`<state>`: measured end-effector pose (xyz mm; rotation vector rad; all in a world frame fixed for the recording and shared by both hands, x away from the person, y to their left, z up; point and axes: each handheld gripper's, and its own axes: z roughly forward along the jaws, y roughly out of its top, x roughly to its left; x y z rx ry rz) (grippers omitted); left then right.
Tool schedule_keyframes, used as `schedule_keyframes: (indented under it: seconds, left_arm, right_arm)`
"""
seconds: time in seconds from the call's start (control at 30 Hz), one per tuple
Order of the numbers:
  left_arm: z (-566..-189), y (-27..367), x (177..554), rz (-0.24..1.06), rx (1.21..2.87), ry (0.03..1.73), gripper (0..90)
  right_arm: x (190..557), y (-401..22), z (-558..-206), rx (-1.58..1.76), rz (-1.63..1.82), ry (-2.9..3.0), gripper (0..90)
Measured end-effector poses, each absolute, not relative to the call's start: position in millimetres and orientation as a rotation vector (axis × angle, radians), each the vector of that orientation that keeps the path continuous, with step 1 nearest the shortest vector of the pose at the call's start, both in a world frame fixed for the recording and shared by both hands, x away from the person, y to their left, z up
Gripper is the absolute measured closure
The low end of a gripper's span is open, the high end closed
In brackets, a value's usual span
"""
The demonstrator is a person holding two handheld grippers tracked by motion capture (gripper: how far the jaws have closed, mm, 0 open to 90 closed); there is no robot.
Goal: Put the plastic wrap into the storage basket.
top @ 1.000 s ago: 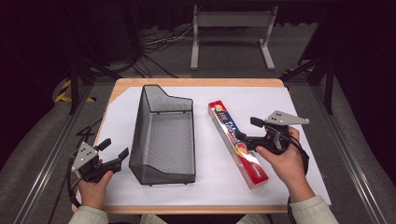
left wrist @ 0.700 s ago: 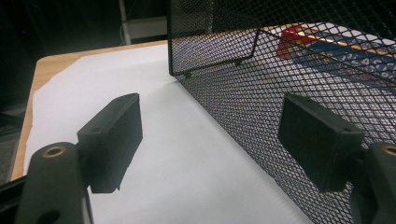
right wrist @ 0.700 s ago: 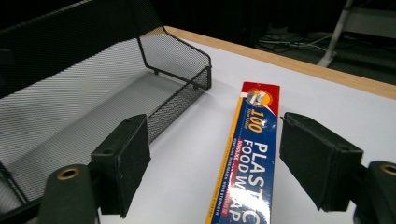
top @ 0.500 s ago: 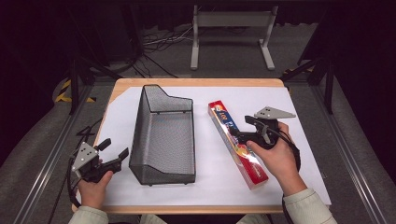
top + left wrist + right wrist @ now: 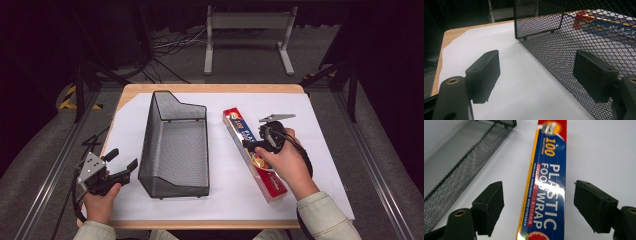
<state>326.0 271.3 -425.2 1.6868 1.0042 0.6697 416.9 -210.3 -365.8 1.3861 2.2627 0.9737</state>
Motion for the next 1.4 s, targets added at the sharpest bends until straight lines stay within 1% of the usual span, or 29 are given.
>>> schedule_keyframes:
  seconds: [0.4,0.73,0.97,1.03,1.1,1.3,1.4]
  left_arm:
    - [-426,271,327,0.670,1.686,1.008,22.6]
    - [-427,272,327,0.670,1.687,1.014,22.6]
    - [-427,271,328,0.670,1.691,1.012,22.6]
    - [-427,271,328,0.670,1.692,1.014,22.6]
    - [-427,271,328,0.669,1.697,1.014,22.7]
    - [-427,271,328,0.672,1.694,1.015,22.7]
    - [-427,271,328,0.672,1.693,1.015,22.7]
  right_arm:
    - [429,-202,-388,1.519,0.782,2.380,25.5]
    - [436,-195,-405,1.550,0.634,2.443,26.0]
    - [440,-191,-411,1.558,0.532,2.470,30.4]
    - [441,-191,-411,1.549,0.528,2.470,31.0]
    - [441,-191,-413,1.553,0.509,2.468,34.1]
    - [439,-191,-411,1.585,0.500,2.439,39.1]
    - [439,-192,-410,1.606,0.507,2.429,39.9]
